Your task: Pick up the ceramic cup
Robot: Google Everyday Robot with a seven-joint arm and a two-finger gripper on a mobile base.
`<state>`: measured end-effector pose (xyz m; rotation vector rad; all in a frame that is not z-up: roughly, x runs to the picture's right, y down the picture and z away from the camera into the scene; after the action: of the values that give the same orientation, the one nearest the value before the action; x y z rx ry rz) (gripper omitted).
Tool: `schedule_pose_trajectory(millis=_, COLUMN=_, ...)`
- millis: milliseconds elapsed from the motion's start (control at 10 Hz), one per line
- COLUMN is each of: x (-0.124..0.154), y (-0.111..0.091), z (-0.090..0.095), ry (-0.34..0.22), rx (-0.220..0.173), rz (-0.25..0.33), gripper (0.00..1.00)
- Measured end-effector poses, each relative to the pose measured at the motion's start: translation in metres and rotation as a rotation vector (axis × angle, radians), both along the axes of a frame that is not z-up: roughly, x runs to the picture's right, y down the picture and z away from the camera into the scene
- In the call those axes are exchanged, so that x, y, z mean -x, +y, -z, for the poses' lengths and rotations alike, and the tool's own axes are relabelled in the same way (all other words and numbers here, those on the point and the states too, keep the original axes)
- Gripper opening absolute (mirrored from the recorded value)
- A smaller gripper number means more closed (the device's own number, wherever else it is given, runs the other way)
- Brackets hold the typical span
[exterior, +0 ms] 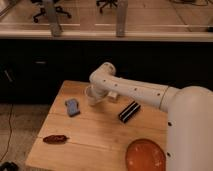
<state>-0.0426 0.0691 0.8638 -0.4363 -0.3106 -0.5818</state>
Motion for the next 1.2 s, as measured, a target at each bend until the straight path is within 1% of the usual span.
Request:
schedule_pose_trajectory(millis=100, x=0.0, y=-0.002, z=0.001, ry=-0.003, rx=-0.003, rz=0.005, gripper=0.05)
schedule_pose_trajectory(millis=400, x=-0.002, y=-0.017, z=0.015, ry=-0.014, rx=-0.015, rz=0.009, gripper=0.05)
schedule_pose_trajectory(millis=1200, x=0.004, y=-0.026, z=0.026, ry=-0.048, rx=-0.029, rz=0.011, gripper=0.05)
